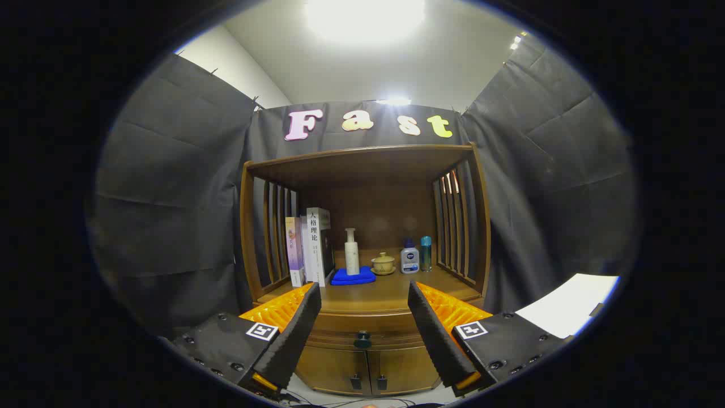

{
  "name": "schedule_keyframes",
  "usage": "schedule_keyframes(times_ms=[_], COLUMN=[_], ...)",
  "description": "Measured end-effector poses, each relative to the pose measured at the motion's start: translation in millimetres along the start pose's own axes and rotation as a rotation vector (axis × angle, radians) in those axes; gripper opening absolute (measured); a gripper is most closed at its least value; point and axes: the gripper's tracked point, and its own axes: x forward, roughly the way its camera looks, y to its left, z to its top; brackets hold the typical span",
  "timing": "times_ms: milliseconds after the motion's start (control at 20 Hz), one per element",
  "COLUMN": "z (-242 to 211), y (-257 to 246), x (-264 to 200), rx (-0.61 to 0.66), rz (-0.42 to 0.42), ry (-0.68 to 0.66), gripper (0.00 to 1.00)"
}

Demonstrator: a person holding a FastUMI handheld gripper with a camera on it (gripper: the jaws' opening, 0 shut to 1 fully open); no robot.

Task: Pull open the drawer, take out the items inside it, and place them on the countertop above the cabinet.

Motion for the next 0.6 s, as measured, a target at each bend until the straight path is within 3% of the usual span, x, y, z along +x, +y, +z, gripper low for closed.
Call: schedule_keyframes(times_ms=[600], z=[-13.2], y=[3.8], x=[-0.7], rx=[-0.02], rz=[0.012], ry=[0.021], gripper=[0.98])
